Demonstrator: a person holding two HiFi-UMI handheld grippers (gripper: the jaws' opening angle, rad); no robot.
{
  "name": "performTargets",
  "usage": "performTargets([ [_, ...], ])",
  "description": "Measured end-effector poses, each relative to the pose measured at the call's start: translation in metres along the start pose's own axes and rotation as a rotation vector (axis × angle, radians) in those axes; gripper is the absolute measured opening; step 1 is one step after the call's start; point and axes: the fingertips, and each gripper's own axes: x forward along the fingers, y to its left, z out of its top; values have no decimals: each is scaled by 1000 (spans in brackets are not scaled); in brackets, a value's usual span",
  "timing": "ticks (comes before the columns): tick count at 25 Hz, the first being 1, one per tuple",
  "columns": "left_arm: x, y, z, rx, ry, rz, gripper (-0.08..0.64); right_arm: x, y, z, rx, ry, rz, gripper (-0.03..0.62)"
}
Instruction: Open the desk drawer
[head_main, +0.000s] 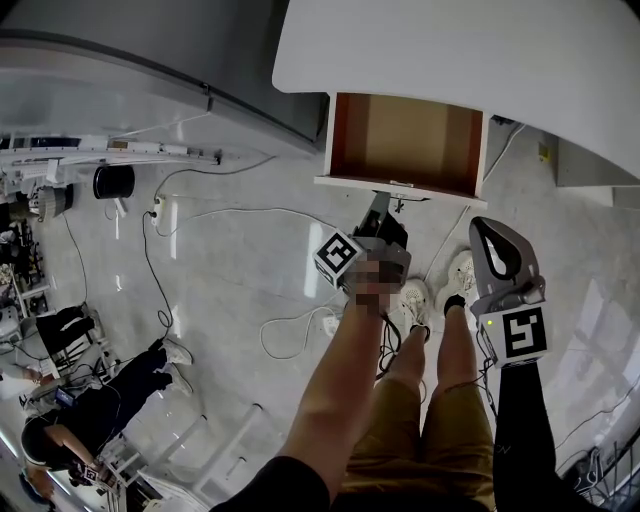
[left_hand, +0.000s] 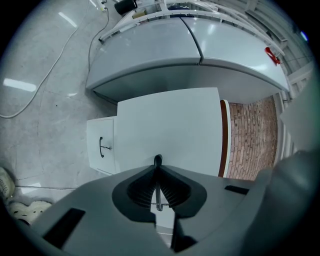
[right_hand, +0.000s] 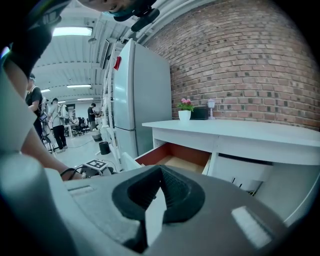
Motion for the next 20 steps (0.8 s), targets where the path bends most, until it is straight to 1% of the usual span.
performTargets([
  [8, 0, 3, 2, 0, 9, 14, 28, -8, -2, -3, 19, 9, -34, 0],
  [10, 0, 2, 2, 4, 13, 19, 28, -7, -3, -3, 22, 22, -34, 0],
  [15, 0, 2, 2, 9, 20, 28, 28, -4, -6, 2, 22, -2, -28, 0],
  [18, -3, 1, -1, 3, 19, 33, 28, -2, -7, 1, 22, 18, -21, 0],
  [20, -4, 3, 0, 2, 18, 45, 28, 1, -9, 4, 21, 1, -18, 0],
])
